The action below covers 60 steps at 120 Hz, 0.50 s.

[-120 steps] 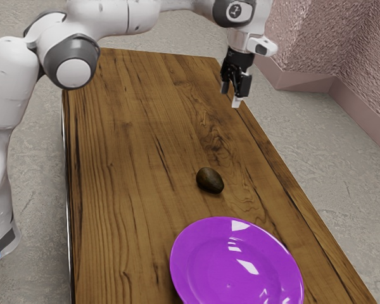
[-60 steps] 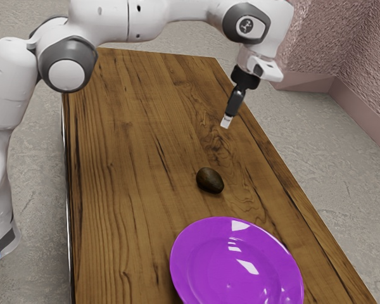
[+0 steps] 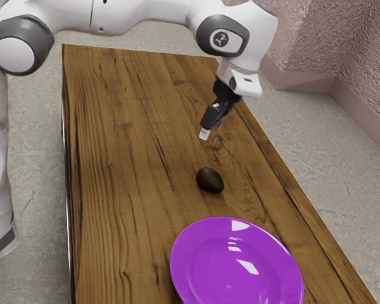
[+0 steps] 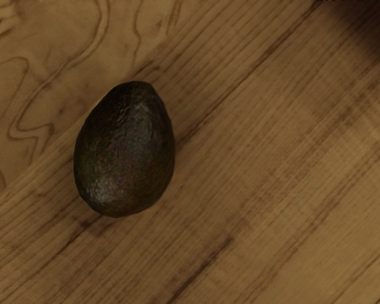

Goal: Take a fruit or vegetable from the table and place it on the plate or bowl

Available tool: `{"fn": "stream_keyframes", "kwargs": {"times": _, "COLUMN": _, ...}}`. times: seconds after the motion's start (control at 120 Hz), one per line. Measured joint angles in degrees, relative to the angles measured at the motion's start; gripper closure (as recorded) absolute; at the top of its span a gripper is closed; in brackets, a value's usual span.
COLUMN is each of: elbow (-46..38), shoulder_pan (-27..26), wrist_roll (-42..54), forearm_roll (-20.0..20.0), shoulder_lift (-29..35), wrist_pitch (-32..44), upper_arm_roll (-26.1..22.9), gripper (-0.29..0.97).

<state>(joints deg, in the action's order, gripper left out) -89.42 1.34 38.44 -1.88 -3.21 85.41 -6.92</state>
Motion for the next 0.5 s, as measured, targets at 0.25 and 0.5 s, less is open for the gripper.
{"fn": "stream_keyframes", "kwargs": {"times": 0.25, "elbow": -6.24, "shoulder_pan": -1.55, "wrist_roll": 4.99, "forearm_roll": -2.15, "shoulder_lift": 1.39, "wrist_pitch": 5.15, "upper_arm_roll": -2.02, "gripper": 0.00}}
{"fn": "stream_keyframes", "kwargs": {"times": 0.5, "elbow": -11.56, "shoulder_pan": -3.50, "wrist_roll": 7.59, "forearm_roll": -3.85, "shoulder_lift": 4.62, "wrist_pitch": 7.93, "upper_arm_roll": -1.27, "gripper": 0.00}}
